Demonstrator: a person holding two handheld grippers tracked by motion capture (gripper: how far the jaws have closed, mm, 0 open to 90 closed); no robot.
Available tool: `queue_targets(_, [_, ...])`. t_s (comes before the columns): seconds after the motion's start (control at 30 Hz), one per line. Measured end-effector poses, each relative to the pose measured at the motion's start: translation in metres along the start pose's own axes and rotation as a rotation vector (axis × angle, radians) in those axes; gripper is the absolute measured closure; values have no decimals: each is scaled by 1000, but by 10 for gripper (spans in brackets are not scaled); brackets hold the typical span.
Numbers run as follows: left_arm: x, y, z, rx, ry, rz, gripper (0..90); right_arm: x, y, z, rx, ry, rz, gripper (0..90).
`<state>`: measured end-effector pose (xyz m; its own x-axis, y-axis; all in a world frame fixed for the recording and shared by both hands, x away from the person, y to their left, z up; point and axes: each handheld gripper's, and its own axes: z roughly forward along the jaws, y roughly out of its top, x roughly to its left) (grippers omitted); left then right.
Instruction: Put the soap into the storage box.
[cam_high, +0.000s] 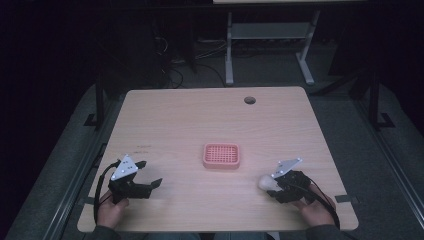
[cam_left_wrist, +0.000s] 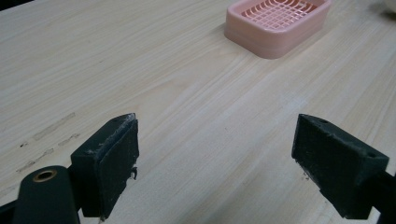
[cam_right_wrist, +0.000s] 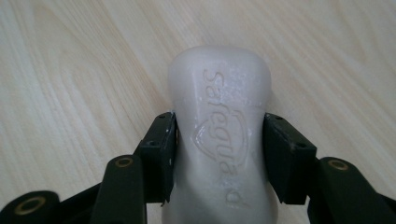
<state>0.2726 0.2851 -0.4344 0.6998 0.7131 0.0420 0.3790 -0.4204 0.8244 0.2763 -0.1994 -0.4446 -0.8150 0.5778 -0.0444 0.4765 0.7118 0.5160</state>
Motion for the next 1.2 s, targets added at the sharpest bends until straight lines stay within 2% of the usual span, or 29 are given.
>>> queue_targets(0.07, [0,0,0,0,0,0,145,0,1,-3,-14,-2,-2,480])
queue_targets(0.33, [0,0,-2,3,4,-4,145,2,5,-8,-10,-17,-24,480])
queue_targets(0.5, [1,0,-2,4,5,0,145,-1,9,-10,-4,-17,-33,481])
queue_targets(0.7, [1,-1,-2,-3,6,-8,145,-7,17,-13,-20,-14,-38,481])
queue_targets(1.07, [2,-1,-3,0,7,0,145,-15,47,-9,-13,2,-82,481])
queue_targets(1.2, [2,-1,-3,-3,6,-12,145,-17,55,-6,-4,11,-92,481])
